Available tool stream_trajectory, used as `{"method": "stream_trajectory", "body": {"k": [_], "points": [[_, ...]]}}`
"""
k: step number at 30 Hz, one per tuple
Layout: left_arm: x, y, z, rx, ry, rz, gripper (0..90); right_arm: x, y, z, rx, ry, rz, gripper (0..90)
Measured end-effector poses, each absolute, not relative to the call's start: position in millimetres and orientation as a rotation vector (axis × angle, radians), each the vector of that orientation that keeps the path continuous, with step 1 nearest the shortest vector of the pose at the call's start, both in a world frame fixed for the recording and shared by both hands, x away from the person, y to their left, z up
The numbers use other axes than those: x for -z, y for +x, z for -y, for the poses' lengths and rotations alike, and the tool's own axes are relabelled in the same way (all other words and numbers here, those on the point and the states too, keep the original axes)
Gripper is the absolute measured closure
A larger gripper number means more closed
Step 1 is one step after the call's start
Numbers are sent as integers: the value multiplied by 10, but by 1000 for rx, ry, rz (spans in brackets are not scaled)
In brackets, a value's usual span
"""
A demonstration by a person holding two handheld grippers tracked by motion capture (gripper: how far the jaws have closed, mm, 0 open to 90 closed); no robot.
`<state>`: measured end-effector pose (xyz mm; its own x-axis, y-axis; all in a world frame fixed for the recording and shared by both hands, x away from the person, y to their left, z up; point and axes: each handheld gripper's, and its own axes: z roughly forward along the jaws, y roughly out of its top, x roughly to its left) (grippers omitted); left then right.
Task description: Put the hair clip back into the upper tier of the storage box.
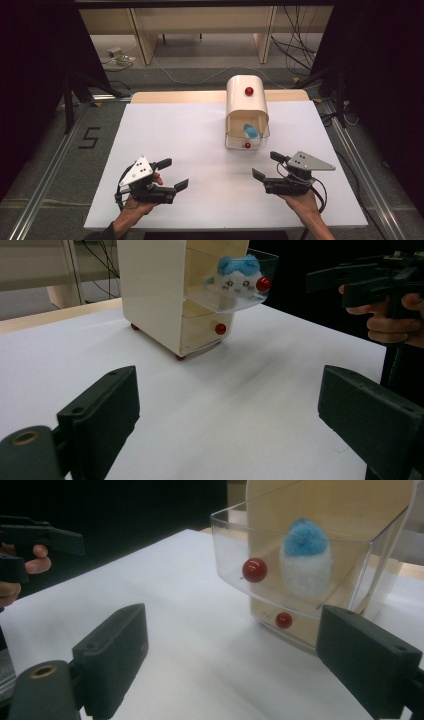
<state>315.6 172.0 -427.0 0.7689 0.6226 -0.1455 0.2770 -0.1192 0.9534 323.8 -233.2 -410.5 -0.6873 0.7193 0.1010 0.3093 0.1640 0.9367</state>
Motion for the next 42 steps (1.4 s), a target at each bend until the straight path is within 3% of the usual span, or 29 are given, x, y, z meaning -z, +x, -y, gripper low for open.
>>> {"method": "stream_trajectory", "body": {"k": [42], "points": [[4275,3143,-1709,-357,1722,-707,93,4324,3032,2499,-1493,998,-2058,142]]}}
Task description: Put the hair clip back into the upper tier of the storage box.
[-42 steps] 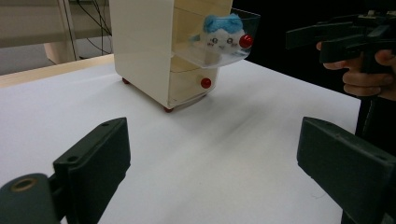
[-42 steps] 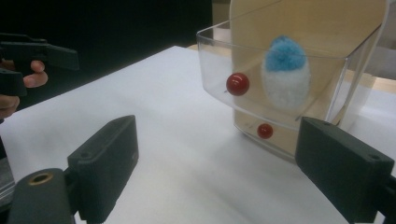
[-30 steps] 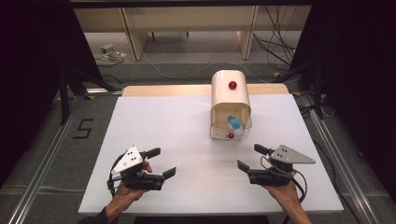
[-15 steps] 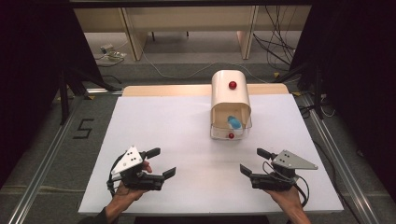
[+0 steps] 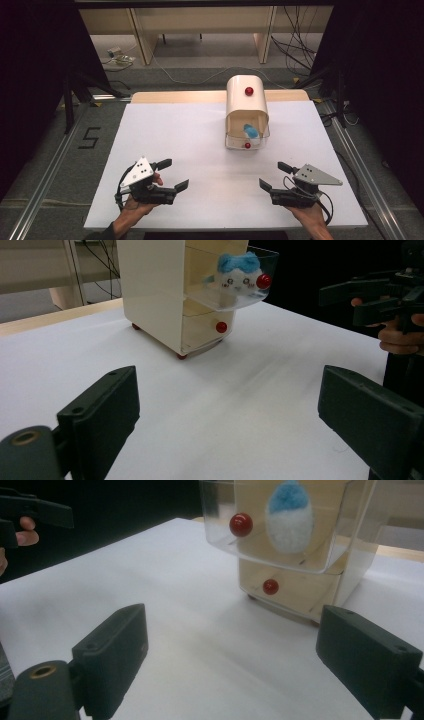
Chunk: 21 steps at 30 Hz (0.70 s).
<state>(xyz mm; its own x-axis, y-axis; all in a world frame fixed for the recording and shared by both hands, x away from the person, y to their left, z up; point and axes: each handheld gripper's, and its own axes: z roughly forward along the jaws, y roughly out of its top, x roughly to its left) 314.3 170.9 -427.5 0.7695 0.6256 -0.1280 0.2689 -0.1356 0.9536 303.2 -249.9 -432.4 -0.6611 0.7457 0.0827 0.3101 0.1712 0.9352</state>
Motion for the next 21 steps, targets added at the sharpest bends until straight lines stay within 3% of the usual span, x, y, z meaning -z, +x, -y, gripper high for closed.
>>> {"method": "stream_trajectory", "body": {"k": [21], "points": [[4272,3144,-1713,-356,1724,-706,93,4298,3020,2528,-1510,994,-2025,142]]}}
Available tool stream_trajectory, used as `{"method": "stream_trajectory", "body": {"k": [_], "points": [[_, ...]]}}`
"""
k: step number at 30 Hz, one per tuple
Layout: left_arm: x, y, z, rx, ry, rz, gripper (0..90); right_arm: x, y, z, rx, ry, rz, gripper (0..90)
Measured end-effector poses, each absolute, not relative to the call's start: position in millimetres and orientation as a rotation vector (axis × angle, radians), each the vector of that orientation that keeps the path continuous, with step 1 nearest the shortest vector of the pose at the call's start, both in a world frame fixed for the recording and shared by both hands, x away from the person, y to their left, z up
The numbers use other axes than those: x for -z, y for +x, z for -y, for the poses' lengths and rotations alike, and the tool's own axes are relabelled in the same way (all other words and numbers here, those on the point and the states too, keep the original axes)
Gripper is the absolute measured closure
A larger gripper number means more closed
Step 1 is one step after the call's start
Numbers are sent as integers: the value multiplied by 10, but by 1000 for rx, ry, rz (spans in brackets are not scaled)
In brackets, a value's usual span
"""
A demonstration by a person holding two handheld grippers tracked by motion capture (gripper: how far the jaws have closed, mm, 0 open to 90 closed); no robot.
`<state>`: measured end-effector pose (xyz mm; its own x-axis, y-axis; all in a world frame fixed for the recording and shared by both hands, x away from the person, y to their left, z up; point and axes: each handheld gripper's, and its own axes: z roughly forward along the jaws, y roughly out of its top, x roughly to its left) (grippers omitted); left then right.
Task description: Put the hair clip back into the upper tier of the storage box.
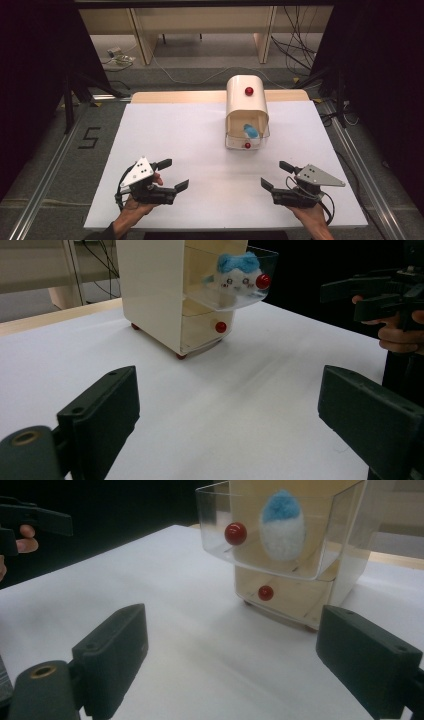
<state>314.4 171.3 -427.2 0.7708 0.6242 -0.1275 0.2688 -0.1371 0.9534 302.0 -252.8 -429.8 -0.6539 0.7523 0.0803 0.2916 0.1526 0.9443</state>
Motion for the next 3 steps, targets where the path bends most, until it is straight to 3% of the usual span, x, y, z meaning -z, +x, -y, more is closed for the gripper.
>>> {"method": "stream_trajectory", "body": {"k": [3], "points": [[4272,3144,-1714,-356,1723,-706,93,4296,3019,2528,-1510,994,-2025,142]]}}
